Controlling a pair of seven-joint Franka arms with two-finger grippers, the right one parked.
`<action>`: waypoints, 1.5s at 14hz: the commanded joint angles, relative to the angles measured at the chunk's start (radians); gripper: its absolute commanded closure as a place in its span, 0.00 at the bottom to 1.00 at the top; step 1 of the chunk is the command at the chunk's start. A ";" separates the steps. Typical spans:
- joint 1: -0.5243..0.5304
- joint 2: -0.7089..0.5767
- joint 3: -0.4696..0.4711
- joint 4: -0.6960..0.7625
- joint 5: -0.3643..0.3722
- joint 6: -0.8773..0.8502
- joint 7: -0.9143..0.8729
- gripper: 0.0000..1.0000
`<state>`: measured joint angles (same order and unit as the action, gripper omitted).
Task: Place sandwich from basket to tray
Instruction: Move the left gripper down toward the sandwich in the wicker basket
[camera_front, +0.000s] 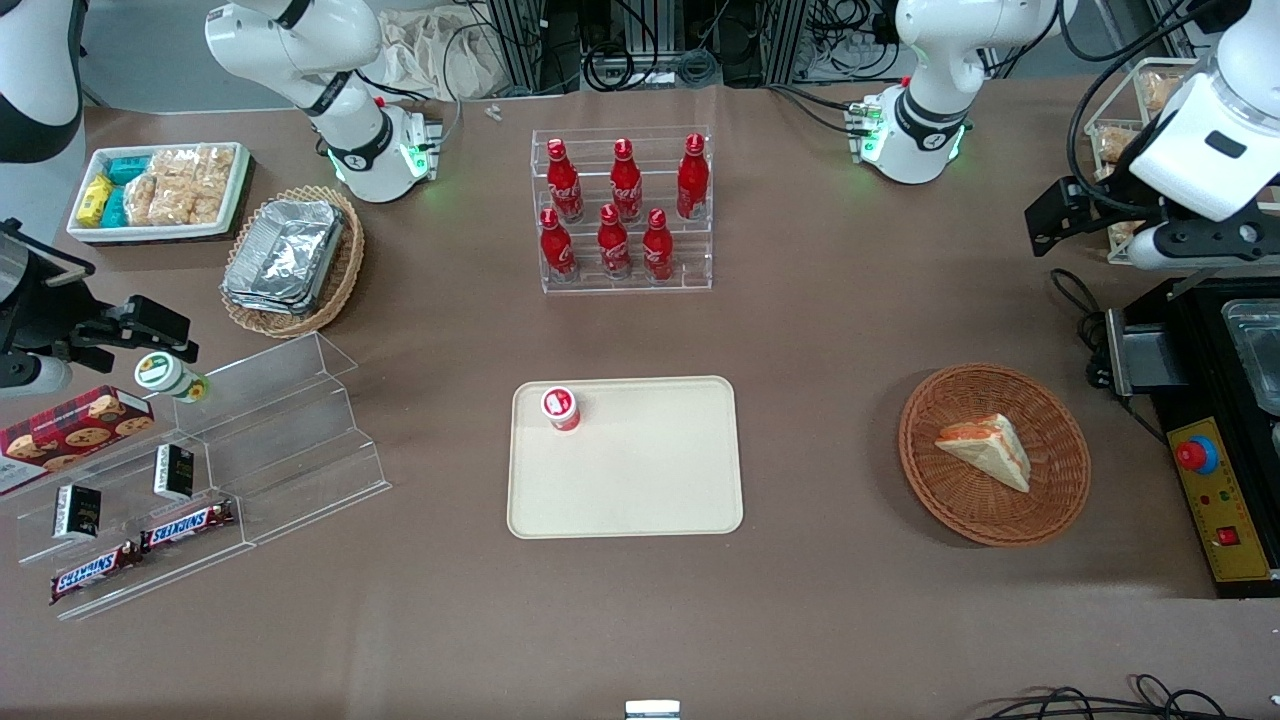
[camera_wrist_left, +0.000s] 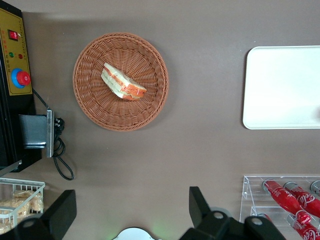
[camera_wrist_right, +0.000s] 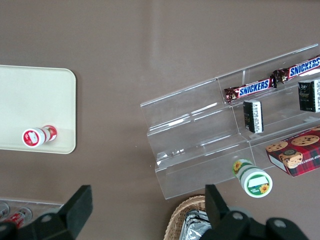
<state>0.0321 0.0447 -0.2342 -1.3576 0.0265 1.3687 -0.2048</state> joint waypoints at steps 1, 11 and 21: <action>-0.001 -0.003 -0.004 -0.009 0.026 0.016 -0.022 0.00; 0.009 0.167 0.068 -0.015 0.030 0.144 -0.444 0.00; 0.009 0.328 0.185 -0.307 -0.002 0.565 -0.771 0.00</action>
<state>0.0420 0.3398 -0.0489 -1.6526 0.0409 1.8881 -0.9181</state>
